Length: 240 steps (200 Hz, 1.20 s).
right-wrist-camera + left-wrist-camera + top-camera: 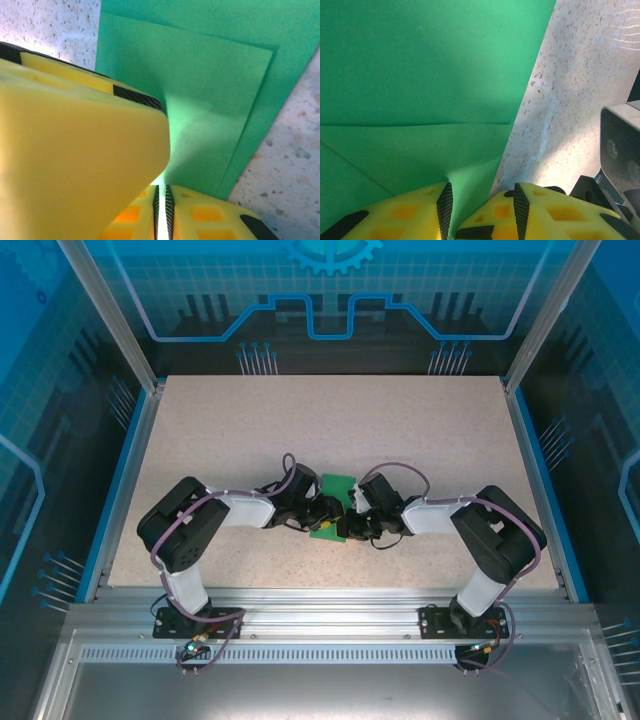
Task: Fold a paper plane with a square sheet of paper (pick it up from the middle)
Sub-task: Fold the triangle a second time at the center of the table.
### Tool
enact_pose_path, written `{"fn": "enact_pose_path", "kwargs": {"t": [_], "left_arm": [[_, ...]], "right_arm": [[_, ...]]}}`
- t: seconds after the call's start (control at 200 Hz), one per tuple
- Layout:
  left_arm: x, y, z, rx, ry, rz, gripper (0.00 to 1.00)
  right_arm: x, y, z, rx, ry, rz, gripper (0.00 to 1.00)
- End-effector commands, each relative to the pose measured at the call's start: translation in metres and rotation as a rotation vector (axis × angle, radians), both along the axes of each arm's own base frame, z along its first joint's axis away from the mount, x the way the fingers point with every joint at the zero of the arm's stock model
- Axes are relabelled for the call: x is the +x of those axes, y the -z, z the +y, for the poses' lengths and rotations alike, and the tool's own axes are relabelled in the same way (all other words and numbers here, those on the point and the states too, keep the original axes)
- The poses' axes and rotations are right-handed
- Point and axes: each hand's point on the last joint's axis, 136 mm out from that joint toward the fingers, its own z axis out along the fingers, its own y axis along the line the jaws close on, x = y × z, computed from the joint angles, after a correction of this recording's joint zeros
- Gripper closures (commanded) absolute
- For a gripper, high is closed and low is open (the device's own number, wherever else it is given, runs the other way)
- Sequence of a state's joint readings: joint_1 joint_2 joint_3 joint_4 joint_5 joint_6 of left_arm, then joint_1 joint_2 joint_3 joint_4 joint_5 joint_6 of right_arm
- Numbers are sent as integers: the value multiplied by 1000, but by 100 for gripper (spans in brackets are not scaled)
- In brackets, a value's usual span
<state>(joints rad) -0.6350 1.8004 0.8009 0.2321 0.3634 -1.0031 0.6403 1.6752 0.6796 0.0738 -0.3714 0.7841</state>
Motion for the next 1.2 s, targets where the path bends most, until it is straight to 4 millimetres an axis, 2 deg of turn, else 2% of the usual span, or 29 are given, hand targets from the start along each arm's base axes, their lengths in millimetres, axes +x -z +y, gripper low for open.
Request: {"fn": "enact_pose_path", "kwargs": {"t": [0.0,0.2,0.5,1.015,1.195], "left_arm": [[-6,28,12,90,20,-21,57],[4,19,16,123,23,-67,56],[19,19,33,129,-8,-78,56],[45,23,46,123,-24,-83,55],[51,17,51,126,-23,-91,55]], "right_arm": [[-16,23,-21,-102,11,78,85],[-23,25,-26,-123,-8,90,85],[-30,29,-32,-138,-10,99,85],[-28,31,-28,-131,-20,105,84],[-26,30,-26,-130,-20,101,84]]}}
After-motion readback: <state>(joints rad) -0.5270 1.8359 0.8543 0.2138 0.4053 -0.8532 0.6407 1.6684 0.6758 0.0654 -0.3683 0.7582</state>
